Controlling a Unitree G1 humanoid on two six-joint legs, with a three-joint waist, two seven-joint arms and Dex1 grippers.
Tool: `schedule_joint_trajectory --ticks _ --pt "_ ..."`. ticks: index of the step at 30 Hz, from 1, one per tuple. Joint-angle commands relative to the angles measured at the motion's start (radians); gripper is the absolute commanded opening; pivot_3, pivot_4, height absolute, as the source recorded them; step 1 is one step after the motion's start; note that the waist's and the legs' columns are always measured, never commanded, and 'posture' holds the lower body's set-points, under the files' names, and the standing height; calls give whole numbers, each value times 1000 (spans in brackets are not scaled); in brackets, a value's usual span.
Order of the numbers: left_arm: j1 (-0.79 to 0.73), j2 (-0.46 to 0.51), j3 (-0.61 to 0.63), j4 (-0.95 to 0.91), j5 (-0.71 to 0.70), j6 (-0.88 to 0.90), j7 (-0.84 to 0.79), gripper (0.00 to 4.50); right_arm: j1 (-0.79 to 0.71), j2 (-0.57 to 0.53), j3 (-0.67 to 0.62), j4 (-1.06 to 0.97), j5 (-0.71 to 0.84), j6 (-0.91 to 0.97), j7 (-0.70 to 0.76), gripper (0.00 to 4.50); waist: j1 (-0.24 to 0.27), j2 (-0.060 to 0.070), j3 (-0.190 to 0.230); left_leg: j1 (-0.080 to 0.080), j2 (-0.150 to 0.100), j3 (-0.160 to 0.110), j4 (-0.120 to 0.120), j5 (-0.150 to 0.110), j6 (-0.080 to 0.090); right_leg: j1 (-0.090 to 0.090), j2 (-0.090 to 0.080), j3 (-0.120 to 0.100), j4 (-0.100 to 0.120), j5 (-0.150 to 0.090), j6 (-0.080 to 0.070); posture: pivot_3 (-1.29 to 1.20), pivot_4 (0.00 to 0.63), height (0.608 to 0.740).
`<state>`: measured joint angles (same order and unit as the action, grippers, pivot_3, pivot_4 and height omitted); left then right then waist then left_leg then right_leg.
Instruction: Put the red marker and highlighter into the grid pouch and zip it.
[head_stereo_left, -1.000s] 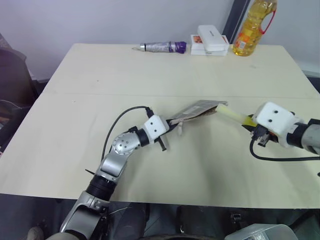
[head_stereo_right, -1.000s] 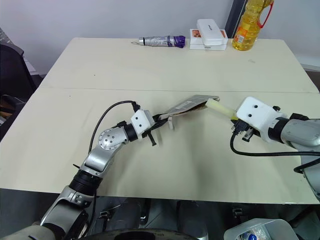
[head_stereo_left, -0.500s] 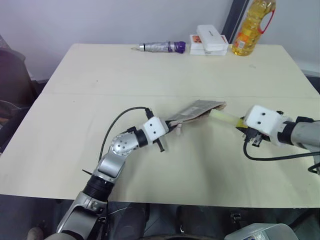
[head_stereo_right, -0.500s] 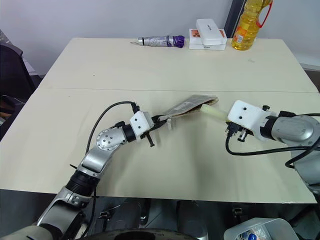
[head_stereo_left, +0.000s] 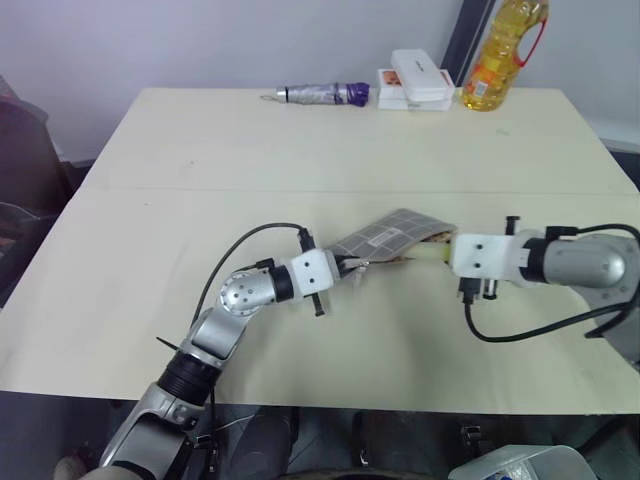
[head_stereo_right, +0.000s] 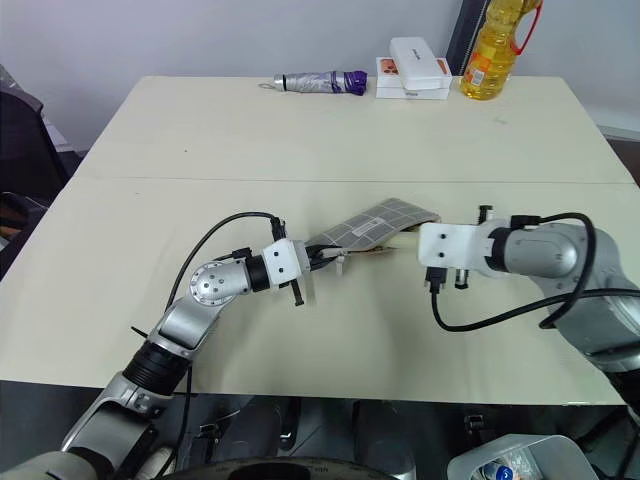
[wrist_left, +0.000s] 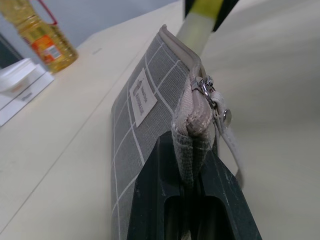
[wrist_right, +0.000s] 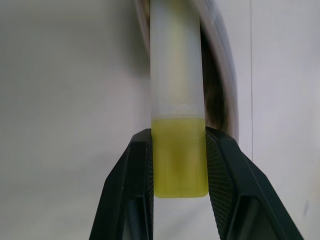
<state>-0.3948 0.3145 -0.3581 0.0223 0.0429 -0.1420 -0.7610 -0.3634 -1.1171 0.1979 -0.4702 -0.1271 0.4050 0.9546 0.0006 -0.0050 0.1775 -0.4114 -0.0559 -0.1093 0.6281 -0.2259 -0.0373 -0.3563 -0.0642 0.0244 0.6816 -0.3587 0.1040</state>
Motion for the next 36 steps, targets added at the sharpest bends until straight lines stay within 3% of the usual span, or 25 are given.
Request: schedule_joint_trajectory --ticks 1,8,9,13,16,22,31,34,36 --pt "-9 0 -13 -57 -16 -17 -26 0 -52 23 16 -37 -15 -25 32 862 1 0 0 0 0 0 0 0 0 0 0 0 0 0 0 0 150 740" --pt "11 -25 36 -86 -73 72 7 0 -119 79 -150 -12 93 111 23 4341 5 0 0 0 0 0 0 0 0 0 0 0 0 0 0 0 150 740" --pt "10 -38 48 -91 -88 100 20 0 -124 88 -186 -22 126 152 27 4436 7 0 0 0 0 0 0 0 0 0 0 0 0 0 0 0 150 740" --pt "-24 -144 139 -114 -223 287 106 0 -138 147 -373 -81 339 371 45 4436 10 0 0 -1 0 0 1 0 0 0 0 0 0 0 0 0 150 740" --pt "-56 -204 192 -135 -328 419 131 0 -121 227 -435 -123 441 491 -7 4436 11 -1 0 -1 0 -1 1 0 0 0 0 0 0 0 0 0 150 740" --pt "-112 -272 284 -148 -520 644 170 0 -80 458 -368 -139 447 590 -255 4436 1 -1 0 -1 0 -1 1 0 0 -1 0 0 1 0 0 0 150 740" --pt "-106 -271 292 -186 -573 725 194 0 -67 593 -255 -152 485 591 -379 4436 1 -1 0 -1 0 -1 1 0 0 -1 0 0 1 0 0 0 150 740" --pt "-102 -267 288 -192 -569 725 201 0 -73 608 -242 -147 500 594 -394 3585 0 -1 0 -1 0 -1 1 0 0 -1 0 0 1 0 0 0 150 740" --pt "-100 -264 285 -194 -562 718 206 0 -79 602 -236 -137 502 590 -404 2591 -1 -1 0 -1 0 -1 1 0 0 -1 0 0 1 0 0 0 150 740"
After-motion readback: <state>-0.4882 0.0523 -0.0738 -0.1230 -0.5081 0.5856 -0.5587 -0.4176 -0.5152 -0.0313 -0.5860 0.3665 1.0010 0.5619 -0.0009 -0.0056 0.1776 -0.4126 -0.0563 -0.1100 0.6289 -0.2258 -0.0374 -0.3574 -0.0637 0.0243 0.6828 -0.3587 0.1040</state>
